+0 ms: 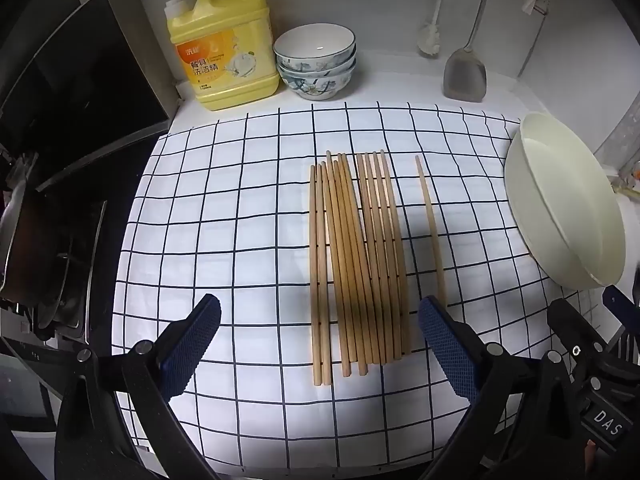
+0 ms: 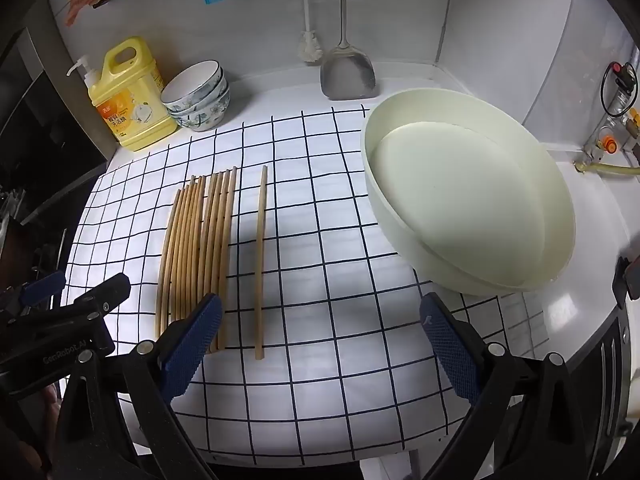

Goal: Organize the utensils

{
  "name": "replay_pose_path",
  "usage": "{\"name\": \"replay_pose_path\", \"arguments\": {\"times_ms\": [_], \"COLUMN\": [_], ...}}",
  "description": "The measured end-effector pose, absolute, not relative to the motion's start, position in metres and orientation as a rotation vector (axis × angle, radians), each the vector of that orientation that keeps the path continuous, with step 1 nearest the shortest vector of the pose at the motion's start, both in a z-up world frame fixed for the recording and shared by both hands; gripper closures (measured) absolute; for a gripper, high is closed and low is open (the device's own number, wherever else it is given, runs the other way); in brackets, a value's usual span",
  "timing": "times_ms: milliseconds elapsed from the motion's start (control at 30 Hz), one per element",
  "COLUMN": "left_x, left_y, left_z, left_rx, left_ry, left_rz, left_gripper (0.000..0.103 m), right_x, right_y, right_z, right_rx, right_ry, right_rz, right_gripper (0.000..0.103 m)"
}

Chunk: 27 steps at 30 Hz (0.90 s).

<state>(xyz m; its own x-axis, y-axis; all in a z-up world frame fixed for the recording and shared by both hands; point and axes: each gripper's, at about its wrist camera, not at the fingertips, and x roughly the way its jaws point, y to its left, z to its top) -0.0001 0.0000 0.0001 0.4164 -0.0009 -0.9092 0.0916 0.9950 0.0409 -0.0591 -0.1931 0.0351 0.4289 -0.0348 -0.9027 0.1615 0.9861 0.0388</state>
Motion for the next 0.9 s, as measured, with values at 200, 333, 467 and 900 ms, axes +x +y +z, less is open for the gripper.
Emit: {"name": "replay_pose_path", "arguments": {"times_ms": [200,333,467,900], "left_x": [0.0026,0.0006,0.0003,0.0015], "left_y": [0.0005,0.0006,-0.0010,0.0014], "left_z": [0.0012,0.0004,0.0019,0.0010], "left_rx": [0.093,0.091,0.091,0.087], "left_ry": [1.151,1.143,1.140,1.144], "left_rz": [-0.056,-0.059,-0.060,-0.063], "left_gripper": [0.006,0.006,0.006,0.006], "right_x": [-0.0586,-0.0580,-0.0578,-0.0577], "right_y": [-0.1948,-0.1933,-0.1928,-0.1917], "right_z": [0.0374,0.0368,0.0374,0.0390], "right_rx": [0.125,0.121,0.118,0.115], "right_ry": [1.121,1.123,1.122,1.123], "right_rz": [-0.121,-0.127,-0.128,-0.128], "right_gripper": [0.008,0.009,0.009,0.008]}}
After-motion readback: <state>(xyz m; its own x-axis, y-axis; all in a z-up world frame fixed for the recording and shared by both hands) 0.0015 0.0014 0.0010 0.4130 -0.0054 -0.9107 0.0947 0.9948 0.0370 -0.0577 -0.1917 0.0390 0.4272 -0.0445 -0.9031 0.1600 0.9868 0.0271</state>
